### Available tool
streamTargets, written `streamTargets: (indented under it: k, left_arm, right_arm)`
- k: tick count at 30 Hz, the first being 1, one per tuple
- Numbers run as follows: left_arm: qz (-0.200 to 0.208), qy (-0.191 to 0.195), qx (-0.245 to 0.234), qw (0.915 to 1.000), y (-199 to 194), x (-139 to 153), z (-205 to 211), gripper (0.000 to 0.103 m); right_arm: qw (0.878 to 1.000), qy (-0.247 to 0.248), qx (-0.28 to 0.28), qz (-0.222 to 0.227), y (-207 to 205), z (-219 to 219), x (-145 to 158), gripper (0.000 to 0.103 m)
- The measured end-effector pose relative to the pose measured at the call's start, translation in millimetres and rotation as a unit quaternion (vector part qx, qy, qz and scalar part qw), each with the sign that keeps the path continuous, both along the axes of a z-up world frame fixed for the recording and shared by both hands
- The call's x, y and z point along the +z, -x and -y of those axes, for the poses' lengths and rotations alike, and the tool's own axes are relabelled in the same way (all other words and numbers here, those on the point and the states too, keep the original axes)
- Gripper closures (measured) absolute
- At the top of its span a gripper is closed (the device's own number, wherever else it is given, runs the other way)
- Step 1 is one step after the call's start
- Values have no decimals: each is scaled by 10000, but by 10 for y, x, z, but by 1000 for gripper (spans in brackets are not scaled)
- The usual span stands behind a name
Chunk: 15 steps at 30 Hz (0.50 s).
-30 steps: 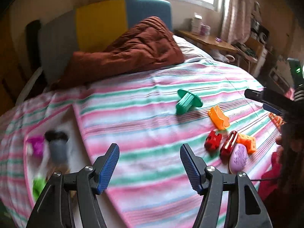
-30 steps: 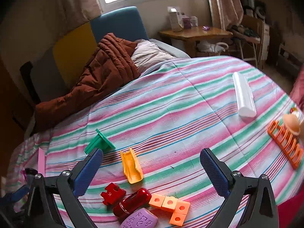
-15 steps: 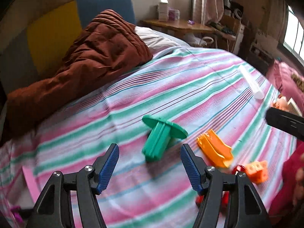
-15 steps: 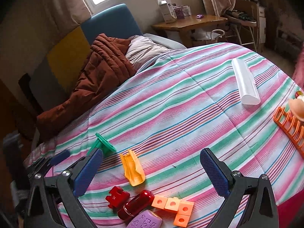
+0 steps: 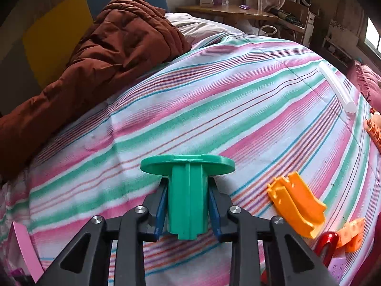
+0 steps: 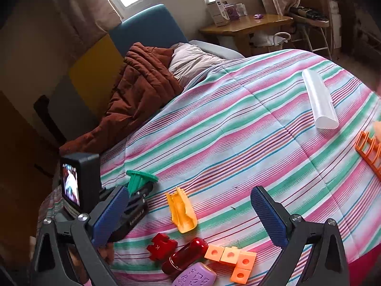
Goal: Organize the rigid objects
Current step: 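Grasp the green spool with the left gripper, then carry the green spool in left gripper while right gripper grasps the orange slide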
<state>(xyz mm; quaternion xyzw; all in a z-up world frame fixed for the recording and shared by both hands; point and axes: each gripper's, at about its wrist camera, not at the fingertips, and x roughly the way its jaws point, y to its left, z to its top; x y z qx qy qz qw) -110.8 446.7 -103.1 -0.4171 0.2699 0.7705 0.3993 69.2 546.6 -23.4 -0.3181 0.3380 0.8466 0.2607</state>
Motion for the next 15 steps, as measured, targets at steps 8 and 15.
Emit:
streamTargets:
  k: [8, 15]
  left_arm:
    - [146, -114, 488, 9986, -190, 37, 574, 73]
    - [251, -90, 702, 9972, -525, 85, 1206, 73]
  right_arm:
    - [9998, -50, 100, 173, 57, 28, -44, 0]
    - [9994, -122, 173, 292, 81, 58, -77, 0]
